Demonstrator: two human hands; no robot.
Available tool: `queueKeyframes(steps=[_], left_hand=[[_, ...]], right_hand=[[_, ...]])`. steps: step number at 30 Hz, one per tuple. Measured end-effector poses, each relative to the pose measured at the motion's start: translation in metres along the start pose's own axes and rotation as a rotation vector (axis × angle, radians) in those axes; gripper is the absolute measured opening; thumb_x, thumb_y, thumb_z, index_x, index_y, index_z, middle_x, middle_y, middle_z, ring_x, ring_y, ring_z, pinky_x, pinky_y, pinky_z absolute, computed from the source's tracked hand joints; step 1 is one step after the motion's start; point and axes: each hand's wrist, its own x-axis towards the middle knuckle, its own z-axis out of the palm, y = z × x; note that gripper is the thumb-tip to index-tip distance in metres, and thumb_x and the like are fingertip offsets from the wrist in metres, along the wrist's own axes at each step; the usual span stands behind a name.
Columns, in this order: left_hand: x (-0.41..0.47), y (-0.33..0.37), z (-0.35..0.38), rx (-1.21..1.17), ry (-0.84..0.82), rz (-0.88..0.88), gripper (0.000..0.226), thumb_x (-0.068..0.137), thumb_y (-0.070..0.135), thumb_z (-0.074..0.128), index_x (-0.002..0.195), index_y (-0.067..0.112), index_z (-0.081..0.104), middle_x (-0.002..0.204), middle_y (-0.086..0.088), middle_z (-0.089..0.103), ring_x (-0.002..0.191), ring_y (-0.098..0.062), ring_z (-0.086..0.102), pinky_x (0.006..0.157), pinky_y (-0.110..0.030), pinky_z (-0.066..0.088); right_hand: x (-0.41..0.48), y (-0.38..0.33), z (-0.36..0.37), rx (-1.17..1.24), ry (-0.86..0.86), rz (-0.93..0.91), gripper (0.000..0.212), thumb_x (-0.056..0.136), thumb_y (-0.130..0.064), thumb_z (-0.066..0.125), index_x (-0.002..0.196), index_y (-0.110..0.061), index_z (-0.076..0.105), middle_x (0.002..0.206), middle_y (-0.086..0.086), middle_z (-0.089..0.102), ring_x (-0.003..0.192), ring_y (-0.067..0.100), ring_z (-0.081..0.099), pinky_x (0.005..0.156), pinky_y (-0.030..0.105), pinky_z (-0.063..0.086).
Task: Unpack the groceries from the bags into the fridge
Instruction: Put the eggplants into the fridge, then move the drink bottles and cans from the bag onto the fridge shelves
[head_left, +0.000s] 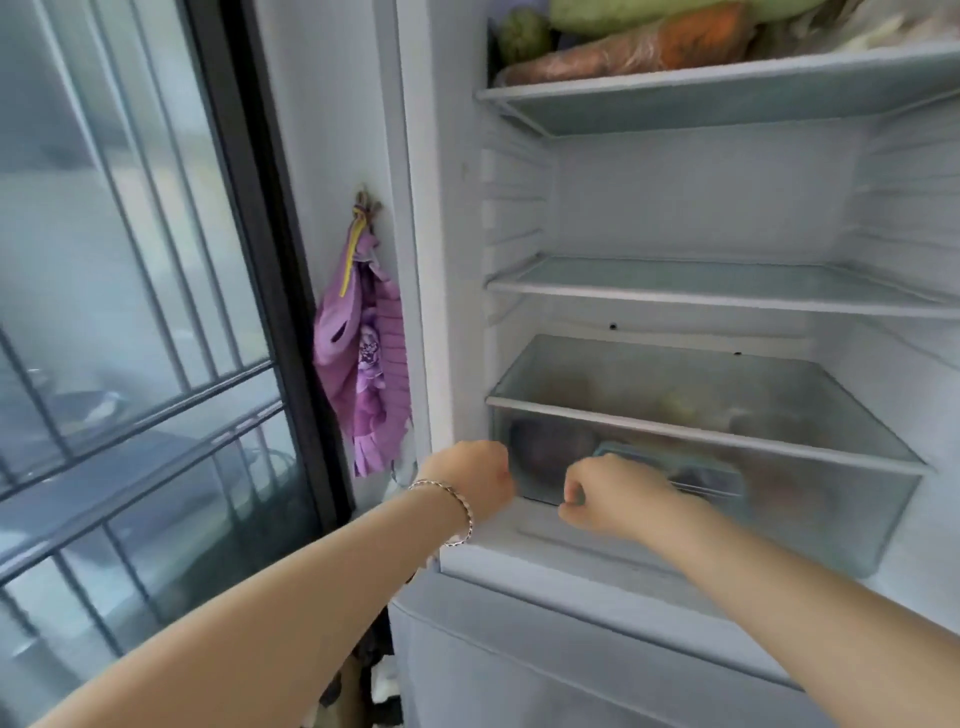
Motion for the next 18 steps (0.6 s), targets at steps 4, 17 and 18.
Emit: queueKeyframes(steps=[4, 17, 18], left_hand=[[-0.071, -0.023, 0.002, 0.066, -0.107, -0.261, 0.027, 0.094, 0.026, 0.041, 0.106, 0.009, 0.057, 0.1, -0.004, 0.059, 0.094, -0.026, 0.059, 0.077, -0.032, 0.047], [-0.484, -0.058, -0.001, -0.01, 0.017, -1.19, 0.029, 0.09, 0.027, 0.044, 0.105, 0.01, 0.062, 0.111, -0.011, 0.064, 0.101, -0.031, 0.06, 0.075, -0.03, 0.043], [-0.524, -0.054, -0.001, -0.016, 0.026, -1.257, 0.029, 0.09, 0.027, 0.044, 0.106, 0.011, 0.062, 0.113, -0.011, 0.063, 0.102, -0.031, 0.059, 0.076, -0.03, 0.043]], right_hand=[[-0.02, -0.042, 0.0, -0.076, -0.102, -0.202, 0.027, 0.087, -0.032, 0.053, 0.109, -0.021, 0.064, 0.117, 0.002, 0.063, 0.106, 0.025, 0.059, 0.081, 0.03, 0.047], [-0.247, -0.28, 0.05, -0.13, -0.215, -1.101, 0.023, 0.088, -0.035, 0.055, 0.106, -0.021, 0.061, 0.111, 0.0, 0.063, 0.102, 0.022, 0.058, 0.084, 0.033, 0.05], [-0.277, -0.298, 0.055, -0.136, -0.218, -1.163, 0.026, 0.088, -0.036, 0.056, 0.109, -0.023, 0.061, 0.113, 0.0, 0.063, 0.103, 0.021, 0.059, 0.085, 0.033, 0.05]])
